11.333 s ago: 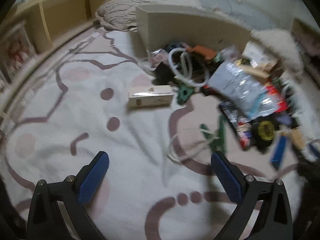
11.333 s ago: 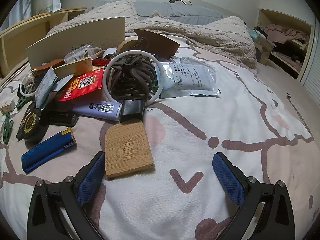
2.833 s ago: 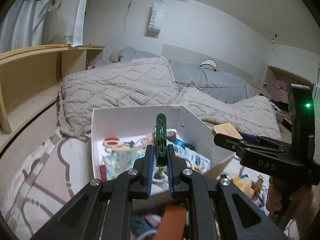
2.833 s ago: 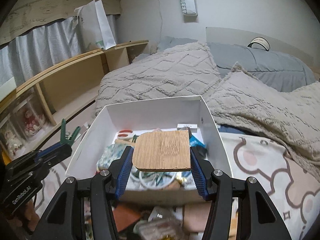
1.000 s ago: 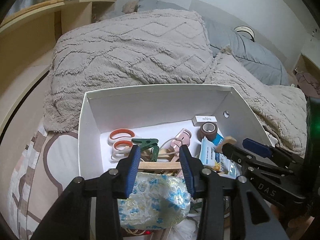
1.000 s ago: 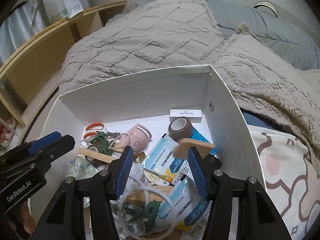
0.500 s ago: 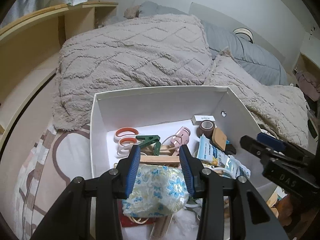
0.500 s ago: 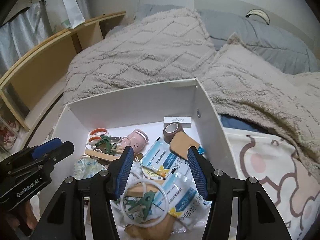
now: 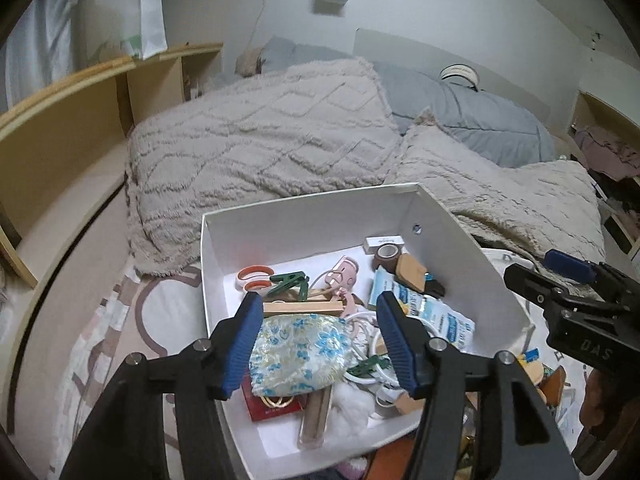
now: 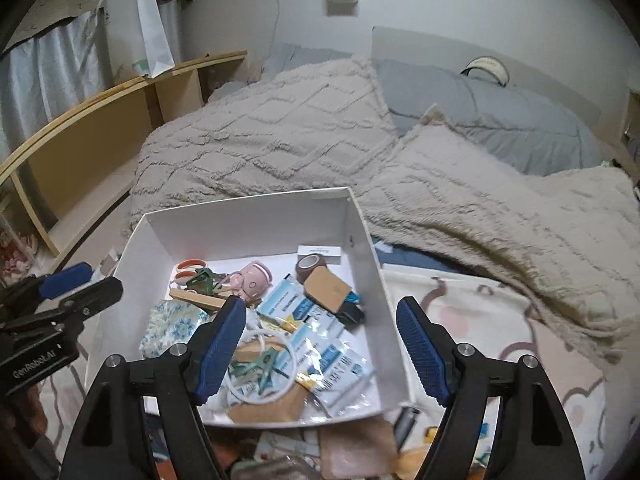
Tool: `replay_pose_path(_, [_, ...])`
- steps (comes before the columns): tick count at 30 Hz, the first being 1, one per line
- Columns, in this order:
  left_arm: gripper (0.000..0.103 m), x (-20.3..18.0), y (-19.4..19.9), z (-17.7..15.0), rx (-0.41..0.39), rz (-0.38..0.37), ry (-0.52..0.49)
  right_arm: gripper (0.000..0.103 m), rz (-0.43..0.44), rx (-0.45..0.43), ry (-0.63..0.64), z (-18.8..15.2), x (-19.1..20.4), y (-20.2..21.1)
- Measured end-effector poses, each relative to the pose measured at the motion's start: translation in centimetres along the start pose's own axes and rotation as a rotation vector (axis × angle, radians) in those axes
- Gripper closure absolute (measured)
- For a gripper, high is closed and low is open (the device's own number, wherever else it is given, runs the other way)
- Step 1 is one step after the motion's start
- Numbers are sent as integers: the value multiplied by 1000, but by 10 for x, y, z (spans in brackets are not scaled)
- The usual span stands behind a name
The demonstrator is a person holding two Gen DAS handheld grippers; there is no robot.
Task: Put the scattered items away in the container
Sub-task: 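Raise both open tools up out of the shoe box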
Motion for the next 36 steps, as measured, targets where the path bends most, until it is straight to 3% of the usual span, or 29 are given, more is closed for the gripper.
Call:
replay_pose_path(3, [24, -5, 16, 0, -29, 1, -4, 24, -11, -19, 0, -2, -4, 17])
replay_pose_path(4, [18, -7, 24, 0, -43, 5, -6, 17, -13, -27, 2, -3, -5, 23])
replay_pose_path(5, [16, -8, 29, 0, -54, 8, -9, 11, -12, -34, 4, -4, -6, 29])
replay_pose_path(10, [6, -19, 60, -1, -104, 6, -32, 5, -37, -96, 23, -9, -10, 63])
replay_pose_path(13, [4, -25, 76, -3, -128, -1, -39, 0, -54, -120, 23, -12, -12, 80])
replay_pose_path(24, [0, -39, 126, -17, -194, -26, -53, 0, -85, -193, 15, -34, -21, 132])
replay_pose_path(36, [0, -61, 166, -59, -228, -53, -98, 0, -63, -212, -40, -94, -42, 177])
Point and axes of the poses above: each gripper's, at about its wrist camera, not at the fingertips, and y roughly against the way its jaws point, x to its left, z to its top, the point moved 3 cm from there along -y, roughly the way its jaws point, and after that the axes turned 8 degrees about -y, right-handed, at the moved point
